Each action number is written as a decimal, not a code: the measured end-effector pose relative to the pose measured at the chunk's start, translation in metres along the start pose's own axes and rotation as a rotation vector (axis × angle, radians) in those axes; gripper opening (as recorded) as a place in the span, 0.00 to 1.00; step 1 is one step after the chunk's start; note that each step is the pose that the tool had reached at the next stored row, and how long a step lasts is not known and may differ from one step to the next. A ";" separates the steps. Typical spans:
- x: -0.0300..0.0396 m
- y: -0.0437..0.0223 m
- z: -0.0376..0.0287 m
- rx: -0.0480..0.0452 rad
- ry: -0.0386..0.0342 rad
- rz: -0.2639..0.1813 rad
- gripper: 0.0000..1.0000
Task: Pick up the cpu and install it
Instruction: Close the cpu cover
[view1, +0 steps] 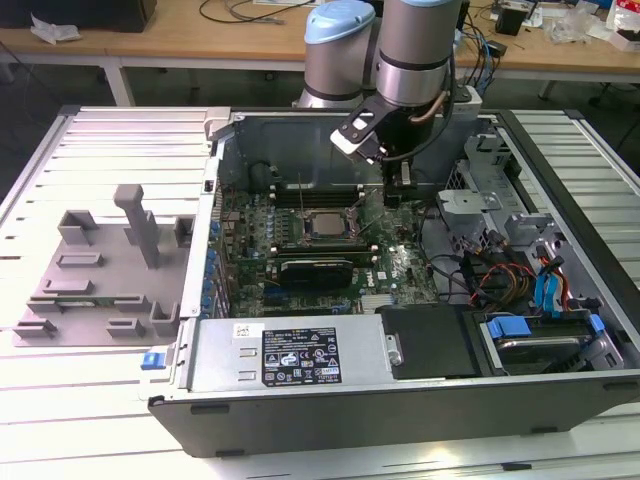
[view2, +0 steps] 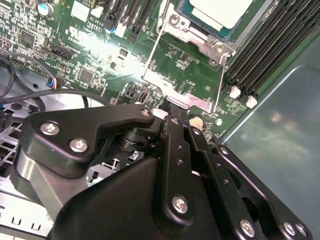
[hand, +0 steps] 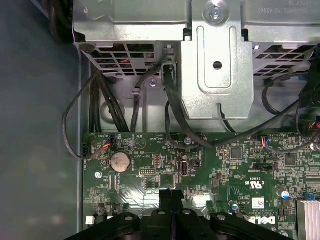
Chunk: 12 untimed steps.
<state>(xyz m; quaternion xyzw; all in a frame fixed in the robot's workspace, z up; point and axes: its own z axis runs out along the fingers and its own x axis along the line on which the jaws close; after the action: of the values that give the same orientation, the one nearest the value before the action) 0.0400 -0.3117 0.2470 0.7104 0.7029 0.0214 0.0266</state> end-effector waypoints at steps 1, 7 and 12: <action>0.0007 -0.0035 -0.0002 0.0000 0.0003 0.000 0.11; 0.0074 -0.0261 -0.0018 0.0000 0.0003 0.000 0.11; 0.0139 -0.0490 -0.0033 0.0000 0.0003 0.001 0.11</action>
<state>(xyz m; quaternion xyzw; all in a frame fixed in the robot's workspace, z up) -0.0090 -0.2973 0.2469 0.7108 0.7026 0.0216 0.0265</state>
